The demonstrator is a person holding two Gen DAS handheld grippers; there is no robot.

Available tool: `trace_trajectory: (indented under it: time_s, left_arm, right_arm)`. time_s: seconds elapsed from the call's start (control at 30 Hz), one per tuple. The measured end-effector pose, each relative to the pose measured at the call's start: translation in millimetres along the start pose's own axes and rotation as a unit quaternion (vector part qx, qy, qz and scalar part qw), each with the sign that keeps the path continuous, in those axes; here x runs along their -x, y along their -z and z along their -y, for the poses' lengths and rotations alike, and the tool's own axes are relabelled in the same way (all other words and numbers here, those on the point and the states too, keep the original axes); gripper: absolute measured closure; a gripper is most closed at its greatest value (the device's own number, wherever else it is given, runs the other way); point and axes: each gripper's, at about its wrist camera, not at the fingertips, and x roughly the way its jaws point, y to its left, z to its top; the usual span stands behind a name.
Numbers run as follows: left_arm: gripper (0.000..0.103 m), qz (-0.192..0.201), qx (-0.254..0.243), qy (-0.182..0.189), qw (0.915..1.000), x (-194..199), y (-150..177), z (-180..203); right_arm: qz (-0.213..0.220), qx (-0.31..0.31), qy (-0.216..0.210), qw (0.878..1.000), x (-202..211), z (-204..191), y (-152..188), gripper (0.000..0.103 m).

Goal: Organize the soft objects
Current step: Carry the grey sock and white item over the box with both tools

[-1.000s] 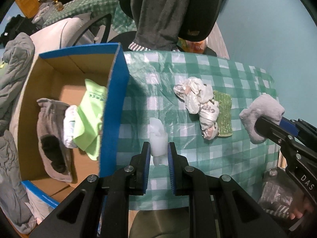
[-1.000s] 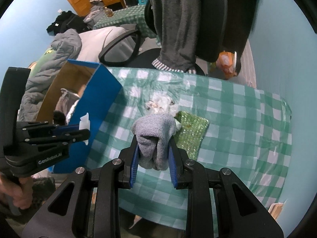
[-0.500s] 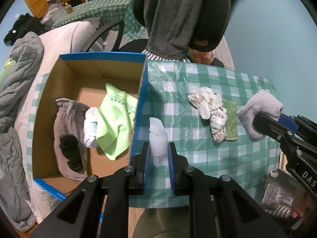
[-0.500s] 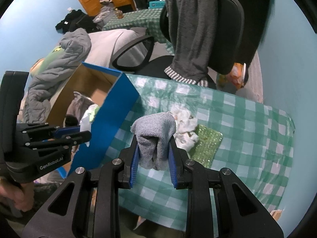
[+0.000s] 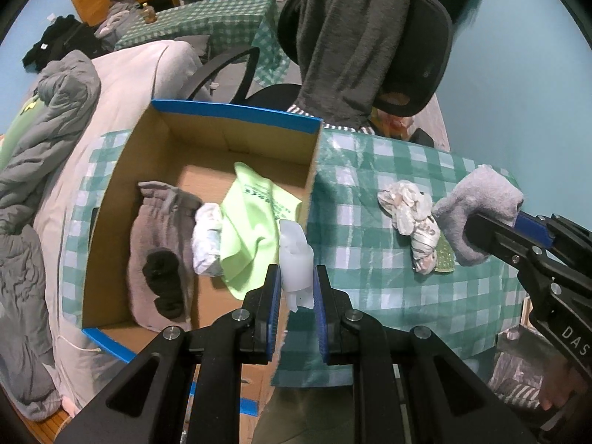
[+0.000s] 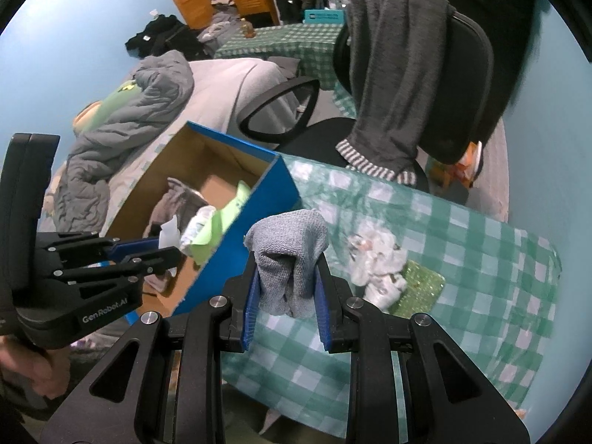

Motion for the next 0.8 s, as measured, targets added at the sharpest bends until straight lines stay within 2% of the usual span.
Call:
trace_trajectory:
  time_s: [0.8]
  left_arm:
    - [0.086, -0.003, 0.051, -0.019, 0.9985, -1.1, 2.4, -72.2]
  right_arm:
    - [-0.014, 0.058, -0.038, 0.998, -44.8, -75.2, -35.2, 0.078]
